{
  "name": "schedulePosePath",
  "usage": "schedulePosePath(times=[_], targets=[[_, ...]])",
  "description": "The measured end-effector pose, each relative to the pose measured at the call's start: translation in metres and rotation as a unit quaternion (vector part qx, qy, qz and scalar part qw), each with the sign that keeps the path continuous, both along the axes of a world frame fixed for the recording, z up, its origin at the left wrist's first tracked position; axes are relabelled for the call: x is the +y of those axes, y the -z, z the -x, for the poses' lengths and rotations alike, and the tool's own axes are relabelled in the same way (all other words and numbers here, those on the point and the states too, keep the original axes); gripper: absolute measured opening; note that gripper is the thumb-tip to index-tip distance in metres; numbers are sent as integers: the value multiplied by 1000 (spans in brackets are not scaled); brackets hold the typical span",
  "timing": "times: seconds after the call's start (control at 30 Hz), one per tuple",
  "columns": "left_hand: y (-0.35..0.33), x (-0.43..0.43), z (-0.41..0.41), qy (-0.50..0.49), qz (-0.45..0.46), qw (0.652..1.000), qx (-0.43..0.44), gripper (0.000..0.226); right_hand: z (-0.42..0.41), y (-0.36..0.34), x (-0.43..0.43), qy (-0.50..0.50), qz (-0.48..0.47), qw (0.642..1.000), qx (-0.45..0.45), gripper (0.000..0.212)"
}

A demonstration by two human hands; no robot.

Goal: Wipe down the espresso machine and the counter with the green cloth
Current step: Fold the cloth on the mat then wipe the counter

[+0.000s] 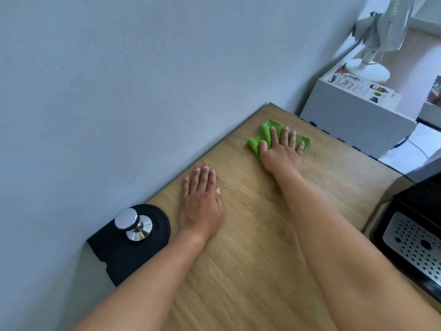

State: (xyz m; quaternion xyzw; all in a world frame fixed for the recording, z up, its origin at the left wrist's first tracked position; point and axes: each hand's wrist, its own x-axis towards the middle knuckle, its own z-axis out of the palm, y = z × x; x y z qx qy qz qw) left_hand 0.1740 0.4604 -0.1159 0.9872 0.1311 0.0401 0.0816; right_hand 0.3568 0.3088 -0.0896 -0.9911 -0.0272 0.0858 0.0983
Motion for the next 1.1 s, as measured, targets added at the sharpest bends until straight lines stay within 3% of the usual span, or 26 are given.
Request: schedulePosePath(times=[0.17,0.27,0.37,0.47,0.53,0.63,0.8,0.93,1.03,1.1], targets=[[-1,4,3,-13,-4,1000,-10,57,72,2,25,-224,6,974,-21,61],[-2,4,2,-17,7,1000,-8,57,109,3,-27,-268,11,963,-24,61],[-1,4,0,-15,15,1000,-6,57,73,3,-68,-138,60,988,-19,64],[0,3,1,-11,19,1000,-1,57,28,0,-50,26,42,999,11,66],[1,5,2,-5,24,1000,2,56,31,2,-15,19,24,999,18,65],[-2,10,5,12,25,1000,11,56,89,5,18,-90,2,996,-9,62],[-7,20,10,54,23,997,45,56,219,9,-44,-196,51,979,-36,61],[-8,25,18,95,14,994,58,56,215,9,-92,-44,64,997,-23,63],[-6,27,24,117,8,992,55,56,203,10,-55,114,31,993,-8,65],[-5,26,25,123,8,991,60,56,220,10,-13,132,14,991,-8,66]])
